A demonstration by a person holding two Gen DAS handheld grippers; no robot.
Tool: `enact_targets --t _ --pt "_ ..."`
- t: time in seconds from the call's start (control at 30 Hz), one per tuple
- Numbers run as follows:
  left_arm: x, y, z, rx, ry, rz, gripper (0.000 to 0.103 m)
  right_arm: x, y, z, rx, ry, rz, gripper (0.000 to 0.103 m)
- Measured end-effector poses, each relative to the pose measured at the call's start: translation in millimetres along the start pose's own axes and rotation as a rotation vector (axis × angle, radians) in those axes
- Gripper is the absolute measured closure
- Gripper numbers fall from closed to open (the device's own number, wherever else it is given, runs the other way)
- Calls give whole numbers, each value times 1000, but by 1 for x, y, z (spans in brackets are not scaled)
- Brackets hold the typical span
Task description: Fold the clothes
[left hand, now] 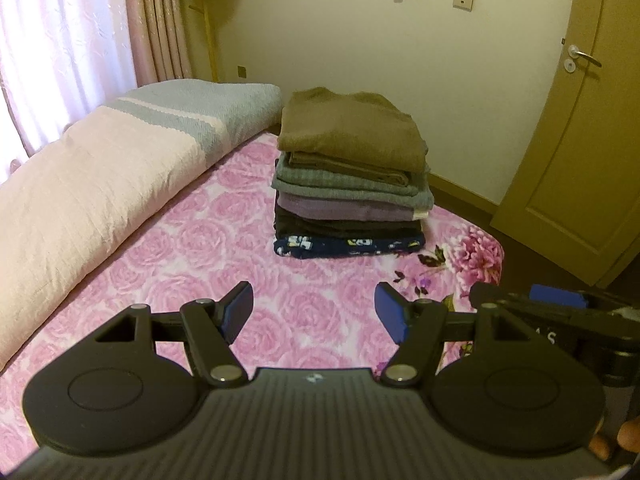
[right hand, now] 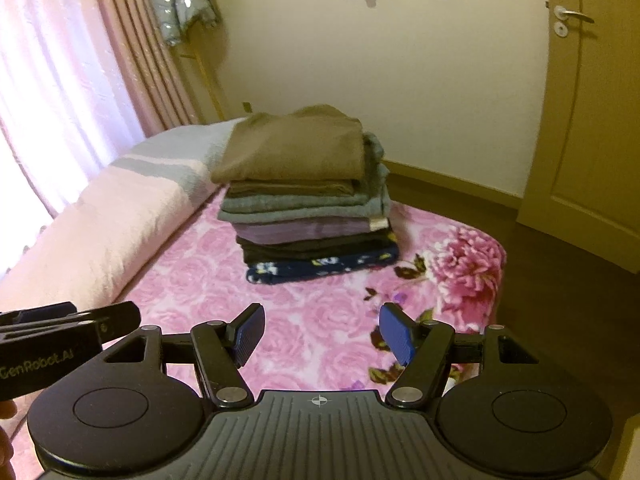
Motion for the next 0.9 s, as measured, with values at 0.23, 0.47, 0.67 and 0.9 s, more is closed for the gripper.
enact_targets --t 0.23,0.47,0.67,0.9 --pt "-23 1 -3 8 1 -47 39 -19 2 7 -16 34 -65 36" --pt "-45 -2 -5 12 0 -84 39 -34 -4 8 -14 45 -102 36" --pt "-58 -9 -4 14 8 -99 39 -45 -9 11 -24 44 -127 36" --pt "-71 -19 0 6 32 -104 39 -55 -19 16 -38 46 -139 36"
Point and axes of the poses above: each gripper's, at about its wrist camera, not at the fingertips, and x roughly against the way its jaws point, z to its right, y to its underside, the point moved 8 cm from there along -x, roughly the way its jaws point, and after that the axes turned 15 degrees about -z, right-handed, at the moved point
